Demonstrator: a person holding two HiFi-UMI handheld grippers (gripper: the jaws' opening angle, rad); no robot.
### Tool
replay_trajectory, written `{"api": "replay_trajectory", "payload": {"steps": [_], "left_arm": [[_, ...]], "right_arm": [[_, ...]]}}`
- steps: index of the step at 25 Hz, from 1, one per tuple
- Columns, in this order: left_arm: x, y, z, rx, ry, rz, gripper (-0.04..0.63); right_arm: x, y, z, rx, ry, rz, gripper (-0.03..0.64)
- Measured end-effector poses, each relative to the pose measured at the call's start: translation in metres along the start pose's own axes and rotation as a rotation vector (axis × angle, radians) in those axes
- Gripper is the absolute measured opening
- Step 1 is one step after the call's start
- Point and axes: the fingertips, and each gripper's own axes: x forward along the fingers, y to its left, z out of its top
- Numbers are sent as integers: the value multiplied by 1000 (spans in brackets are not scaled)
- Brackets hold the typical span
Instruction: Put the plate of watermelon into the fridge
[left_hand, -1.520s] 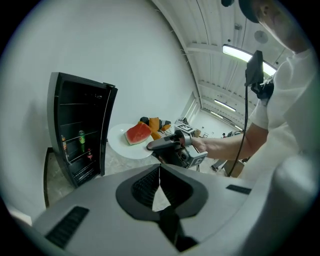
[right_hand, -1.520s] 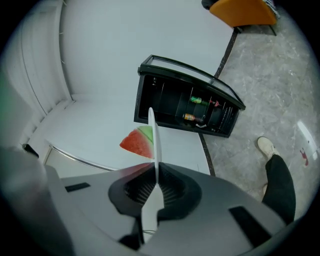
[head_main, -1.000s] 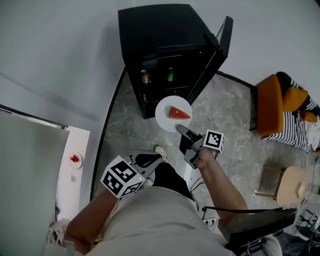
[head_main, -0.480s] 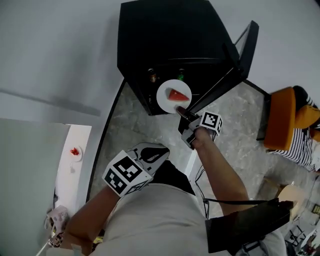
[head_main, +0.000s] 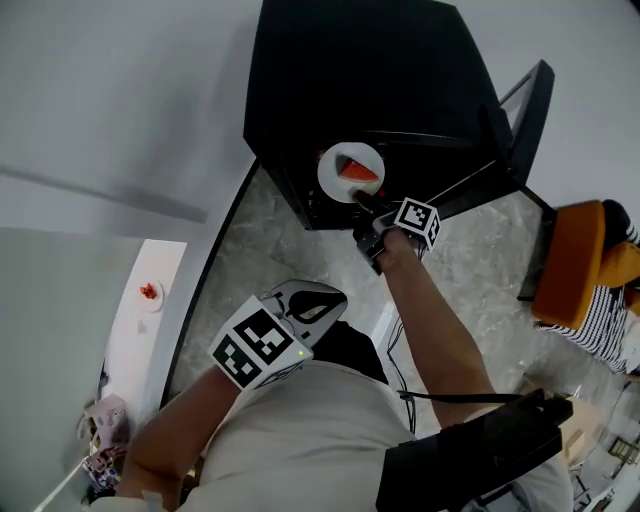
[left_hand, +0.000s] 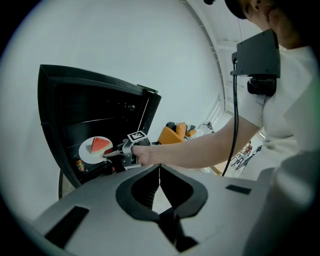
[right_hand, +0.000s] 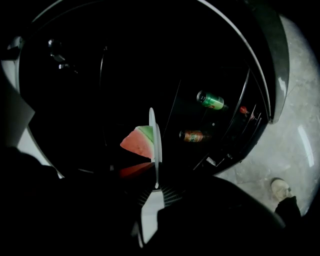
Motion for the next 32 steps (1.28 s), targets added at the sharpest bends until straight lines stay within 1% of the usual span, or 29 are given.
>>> {"api": "replay_trajectory", "payload": {"steps": [5,8,16,29,32], "left_arm": [[5,14,-1,18,1,20,14],[6,23,-2,10,-2,27,14],[8,34,-3,28,2,36,14],[1,42,-16,-17,12,47,14],[2,43,-17,-28,10,45,14]], "right_arm": [[30,-8,13,-5,11,-16,23],[45,-11,20,-7,19,-23,23],[75,-23,35,4,14,-48,23],[96,-35,51,-12,27,-104,25],[97,-35,54,-53,17,-114,26]]}}
